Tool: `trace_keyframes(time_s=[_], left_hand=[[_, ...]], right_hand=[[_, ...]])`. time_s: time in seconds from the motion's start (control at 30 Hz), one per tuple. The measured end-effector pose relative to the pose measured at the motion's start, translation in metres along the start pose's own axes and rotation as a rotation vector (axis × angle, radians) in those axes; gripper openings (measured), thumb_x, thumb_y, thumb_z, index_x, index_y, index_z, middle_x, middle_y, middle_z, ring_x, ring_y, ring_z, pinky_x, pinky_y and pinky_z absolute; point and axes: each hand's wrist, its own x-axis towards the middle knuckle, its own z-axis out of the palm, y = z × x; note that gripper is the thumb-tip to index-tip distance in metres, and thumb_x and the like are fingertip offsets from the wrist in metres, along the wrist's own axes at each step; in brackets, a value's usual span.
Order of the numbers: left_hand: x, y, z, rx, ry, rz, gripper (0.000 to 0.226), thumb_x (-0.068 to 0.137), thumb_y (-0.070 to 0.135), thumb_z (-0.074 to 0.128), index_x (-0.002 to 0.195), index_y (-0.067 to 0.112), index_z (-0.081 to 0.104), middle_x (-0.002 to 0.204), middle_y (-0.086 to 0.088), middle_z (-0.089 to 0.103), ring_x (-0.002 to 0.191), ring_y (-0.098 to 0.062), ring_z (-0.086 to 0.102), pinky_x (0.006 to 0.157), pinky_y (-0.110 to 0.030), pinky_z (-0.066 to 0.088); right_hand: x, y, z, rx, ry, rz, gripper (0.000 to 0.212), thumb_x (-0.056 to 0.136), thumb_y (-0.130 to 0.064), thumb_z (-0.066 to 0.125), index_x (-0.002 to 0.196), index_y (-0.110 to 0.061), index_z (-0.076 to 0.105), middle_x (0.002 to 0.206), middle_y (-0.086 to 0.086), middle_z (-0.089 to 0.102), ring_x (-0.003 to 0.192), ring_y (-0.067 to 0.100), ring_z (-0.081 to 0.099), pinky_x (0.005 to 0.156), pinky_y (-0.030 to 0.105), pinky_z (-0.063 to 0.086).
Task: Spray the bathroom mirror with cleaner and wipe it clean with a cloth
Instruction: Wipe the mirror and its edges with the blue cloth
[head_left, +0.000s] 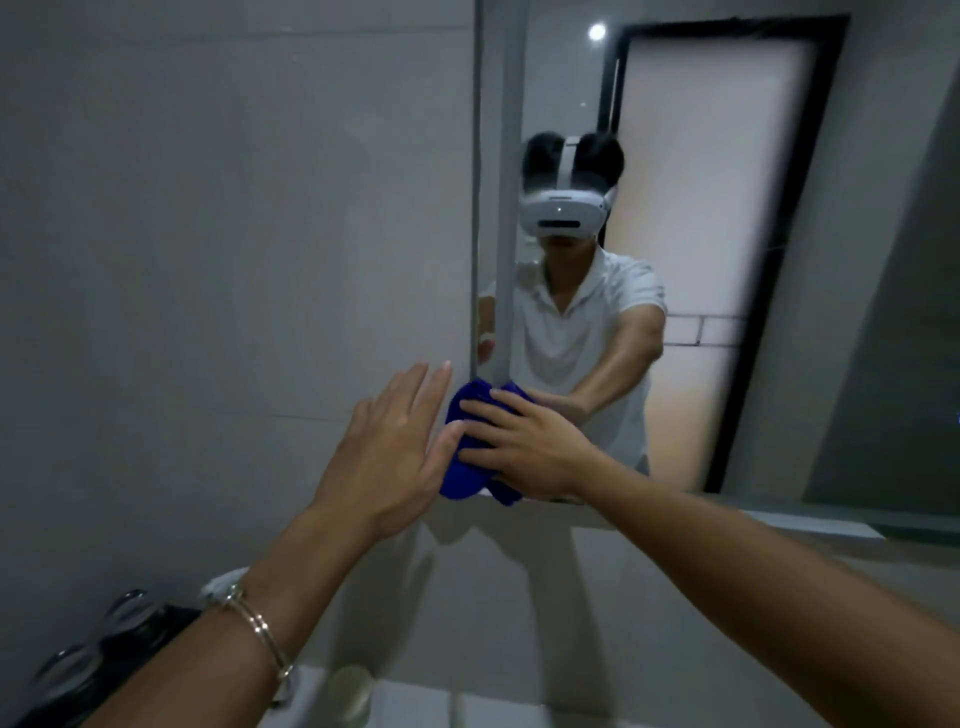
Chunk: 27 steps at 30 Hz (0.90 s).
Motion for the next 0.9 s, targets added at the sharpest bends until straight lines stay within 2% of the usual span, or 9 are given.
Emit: trace_keyframes(time_s=[0.1, 0.17, 0.23, 0.3, 0.4, 0.5, 0.7, 0.83, 0.9], left_hand=[[0.021, 0.013, -0.007, 0.006, 0.094, -0.011, 0.072, 0.088, 0.057, 0.006, 0.15, 0.021, 0.01, 0.156, -0.005, 0.017, 0.142, -0.019, 0.016, 0.113, -0.042, 0.017], [0.032, 0.025, -0.009, -0.014, 0.115, -0.038, 0.068, 0.092, 0.058, 0.008, 0.15, 0.024, 0.003, 0.158, -0.004, 0.008, 0.144, -0.019, 0.009, 0.116, -0.044, 0.013], [0.037, 0.036, -0.004, -0.045, 0.098, -0.087, 0.066, 0.093, 0.057, 0.01, 0.15, 0.026, -0.003, 0.159, -0.003, 0.001, 0.145, -0.02, 0.003, 0.117, -0.046, 0.008], [0.036, 0.045, 0.006, -0.035, 0.092, -0.091, 0.066, 0.093, 0.056, 0.009, 0.15, 0.025, -0.004, 0.159, -0.004, 0.002, 0.145, -0.021, 0.003, 0.117, -0.047, 0.009], [0.025, 0.052, 0.028, -0.018, 0.072, -0.078, 0.069, 0.09, 0.055, 0.008, 0.15, 0.023, -0.001, 0.158, -0.006, 0.006, 0.145, -0.022, 0.007, 0.115, -0.049, 0.012], [0.012, 0.057, 0.048, -0.007, 0.052, -0.072, 0.069, 0.09, 0.053, 0.01, 0.15, 0.02, 0.004, 0.157, -0.009, 0.011, 0.144, -0.025, 0.012, 0.112, -0.052, 0.015], [-0.029, 0.046, 0.076, 0.036, -0.044, -0.052, 0.066, 0.092, 0.051, 0.017, 0.149, 0.017, 0.018, 0.153, -0.011, 0.027, 0.14, -0.026, 0.026, 0.108, -0.052, 0.022], [-0.037, 0.041, 0.075, 0.066, -0.095, -0.073, 0.066, 0.092, 0.052, 0.015, 0.148, 0.018, 0.02, 0.151, -0.011, 0.03, 0.139, -0.025, 0.028, 0.106, -0.054, 0.03], [-0.026, 0.047, 0.069, 0.043, -0.075, -0.079, 0.069, 0.09, 0.054, 0.011, 0.149, 0.019, 0.014, 0.154, -0.011, 0.024, 0.142, -0.025, 0.021, 0.109, -0.054, 0.025]], right_hand=[[-0.001, 0.077, -0.048, -0.028, 0.092, 0.09, 0.049, 0.082, -0.036, 0.059, 0.129, -0.025, 0.056, 0.144, 0.008, 0.045, 0.139, 0.033, 0.032, 0.113, 0.051, 0.02], [-0.003, 0.138, -0.096, -0.065, 0.173, 0.279, 0.051, 0.086, -0.04, 0.044, 0.132, -0.021, 0.053, 0.146, 0.012, 0.042, 0.139, 0.035, 0.029, 0.112, 0.055, 0.022], [-0.008, 0.184, -0.131, -0.059, 0.241, 0.473, 0.05, 0.091, -0.037, 0.045, 0.138, -0.021, 0.045, 0.151, 0.012, 0.033, 0.143, 0.035, 0.02, 0.115, 0.055, 0.014], [-0.01, 0.202, -0.143, -0.03, 0.267, 0.601, 0.051, 0.094, -0.035, 0.047, 0.142, -0.022, 0.039, 0.155, 0.011, 0.026, 0.145, 0.034, 0.011, 0.116, 0.052, 0.006], [-0.012, 0.173, -0.12, 0.013, 0.334, 0.674, 0.054, 0.087, -0.04, 0.046, 0.138, -0.023, 0.046, 0.153, 0.013, 0.029, 0.144, 0.037, 0.014, 0.115, 0.053, 0.007], [-0.023, 0.1, -0.054, 0.037, 0.389, 0.627, 0.063, 0.075, -0.044, 0.052, 0.133, -0.023, 0.054, 0.147, 0.019, 0.038, 0.138, 0.044, 0.025, 0.11, 0.059, 0.015], [-0.064, -0.052, 0.058, 0.043, 0.193, 0.501, 0.075, 0.078, -0.05, 0.069, 0.142, -0.029, 0.035, 0.149, 0.009, 0.031, 0.139, 0.035, 0.021, 0.112, 0.053, 0.007], [-0.084, -0.046, 0.054, 0.016, 0.101, 0.332, 0.069, 0.077, -0.039, 0.072, 0.139, -0.028, 0.045, 0.147, 0.007, 0.042, 0.138, 0.032, 0.024, 0.112, 0.05, 0.012], [-0.096, -0.015, 0.032, 0.014, 0.085, 0.282, 0.071, 0.073, -0.035, 0.075, 0.138, -0.028, 0.048, 0.147, 0.008, 0.043, 0.138, 0.032, 0.029, 0.112, 0.049, 0.015]])
